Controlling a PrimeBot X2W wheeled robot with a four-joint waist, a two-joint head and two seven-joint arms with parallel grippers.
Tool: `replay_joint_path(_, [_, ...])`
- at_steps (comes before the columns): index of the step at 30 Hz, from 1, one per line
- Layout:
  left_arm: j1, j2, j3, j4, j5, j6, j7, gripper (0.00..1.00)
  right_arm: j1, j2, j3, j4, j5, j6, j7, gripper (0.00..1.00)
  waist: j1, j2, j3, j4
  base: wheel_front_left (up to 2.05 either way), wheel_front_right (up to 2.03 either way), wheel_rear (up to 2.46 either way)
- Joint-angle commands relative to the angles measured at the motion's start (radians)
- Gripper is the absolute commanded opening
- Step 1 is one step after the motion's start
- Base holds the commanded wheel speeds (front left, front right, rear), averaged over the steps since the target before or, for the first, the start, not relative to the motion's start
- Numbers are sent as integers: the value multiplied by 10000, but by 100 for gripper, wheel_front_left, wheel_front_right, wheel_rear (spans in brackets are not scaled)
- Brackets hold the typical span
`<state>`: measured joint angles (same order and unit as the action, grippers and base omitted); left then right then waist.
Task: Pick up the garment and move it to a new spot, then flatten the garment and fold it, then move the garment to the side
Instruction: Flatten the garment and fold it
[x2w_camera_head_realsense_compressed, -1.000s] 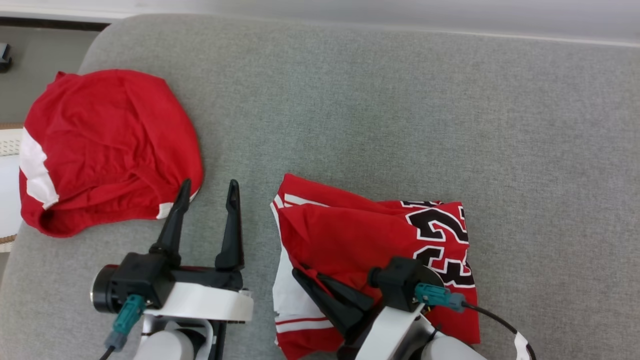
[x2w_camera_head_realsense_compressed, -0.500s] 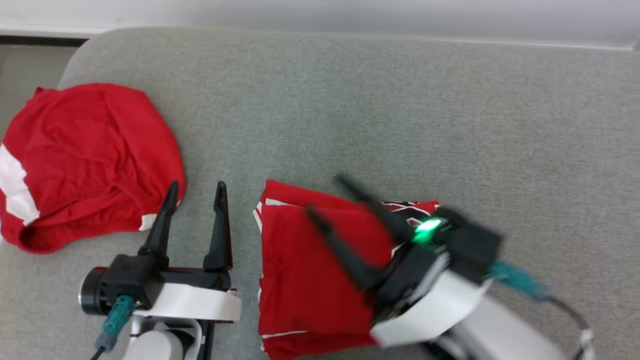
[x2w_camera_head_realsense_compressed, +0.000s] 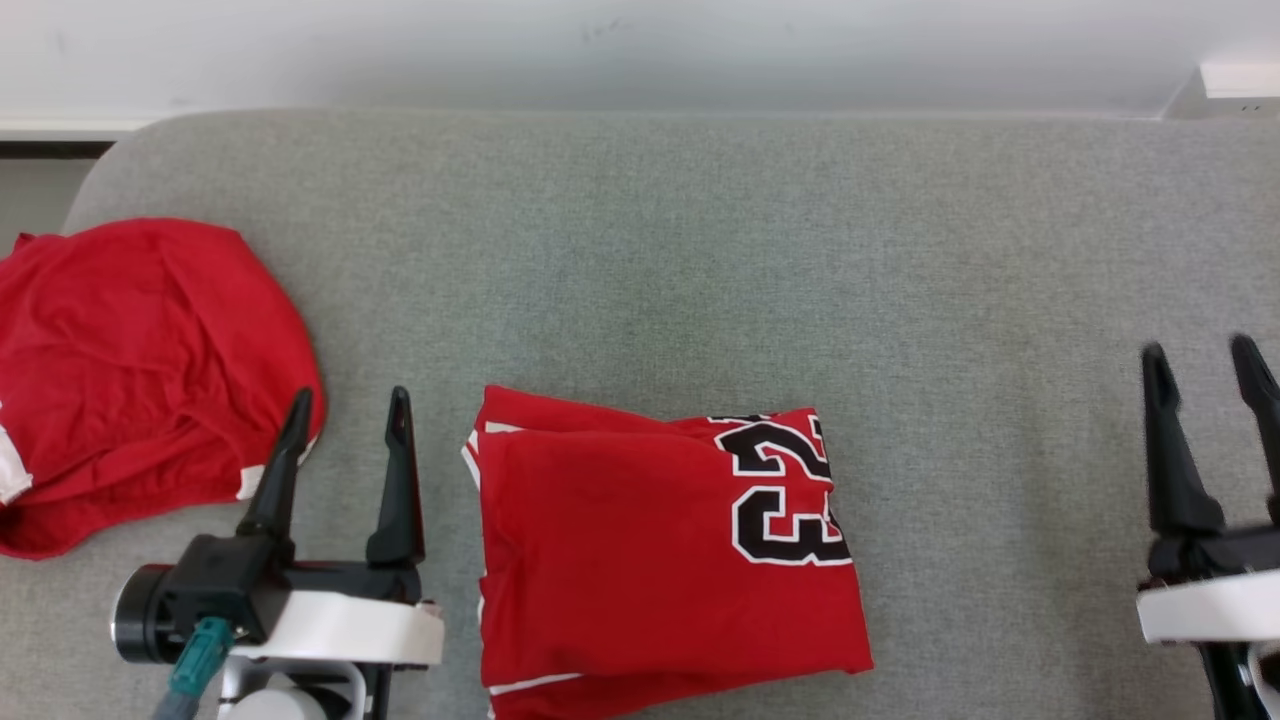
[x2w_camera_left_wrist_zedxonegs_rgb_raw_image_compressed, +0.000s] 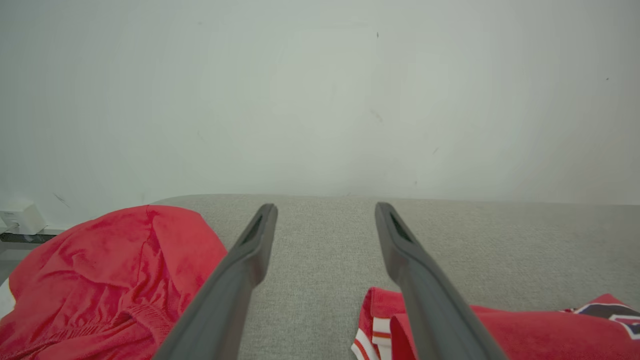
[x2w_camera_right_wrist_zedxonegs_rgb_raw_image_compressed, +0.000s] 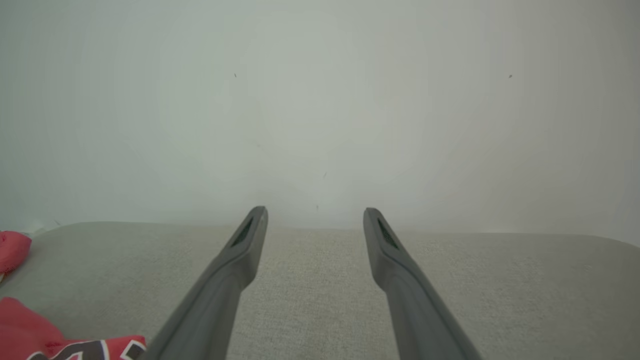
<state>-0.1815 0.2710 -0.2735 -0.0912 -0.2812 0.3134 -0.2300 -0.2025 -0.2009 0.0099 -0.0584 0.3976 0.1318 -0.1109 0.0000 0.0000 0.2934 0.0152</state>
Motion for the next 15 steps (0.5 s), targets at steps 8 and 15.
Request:
replay_joint_path(8, [716,234,53,310,-236,-31,-47,100,1627,386,-480,-852,-251,-25,880,100,0,0,-773,-171,0,0,0])
replay_joint_path(15, [1253,230,-57,725,-450,-152,-40,100,2443,677,-281,-1279,-324,-25,1545,100,0,0,-1597,-149,0,0,0])
